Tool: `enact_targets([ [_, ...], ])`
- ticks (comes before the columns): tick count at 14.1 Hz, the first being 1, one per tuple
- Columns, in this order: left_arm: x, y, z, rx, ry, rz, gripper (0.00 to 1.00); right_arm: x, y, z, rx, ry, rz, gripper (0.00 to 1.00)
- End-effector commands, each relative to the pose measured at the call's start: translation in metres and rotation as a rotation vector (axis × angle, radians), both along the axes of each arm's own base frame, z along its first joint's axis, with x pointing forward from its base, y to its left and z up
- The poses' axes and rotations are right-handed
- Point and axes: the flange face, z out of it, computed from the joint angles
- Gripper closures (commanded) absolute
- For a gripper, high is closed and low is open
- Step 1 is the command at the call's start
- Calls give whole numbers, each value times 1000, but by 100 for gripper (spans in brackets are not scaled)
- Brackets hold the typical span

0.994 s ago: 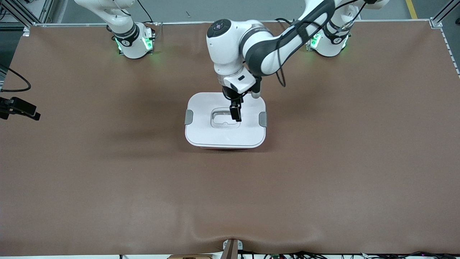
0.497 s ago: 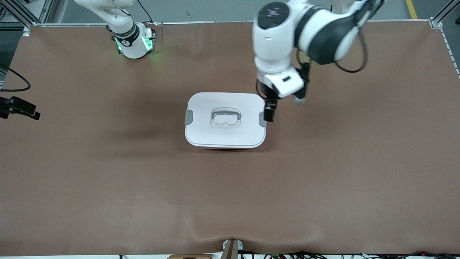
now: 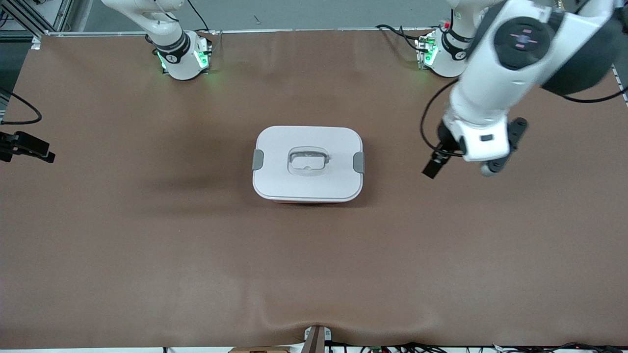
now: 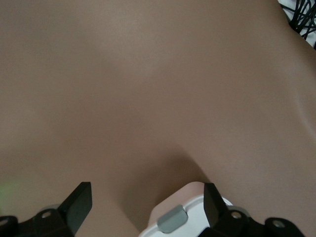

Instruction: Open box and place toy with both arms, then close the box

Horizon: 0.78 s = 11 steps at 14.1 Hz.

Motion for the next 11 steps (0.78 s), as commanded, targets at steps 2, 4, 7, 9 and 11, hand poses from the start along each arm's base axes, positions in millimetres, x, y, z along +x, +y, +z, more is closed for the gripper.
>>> enact_targets([
  [2,11,64,9,-12,58,-189,0,1,-4,4,18,0,11,0],
  [4,19,106,27,-18,62,-280,0,1,1,5,19,3,17,0],
  [7,28,172,32,-23,61,-500,0,1,1,5,19,3,17,0],
  [9,25,195,37,-17,72,-576,0,1,-5,4,21,5,8,0],
  [11,23,218,43,-13,69,-602,0,0,-4,4,19,6,11,0],
])
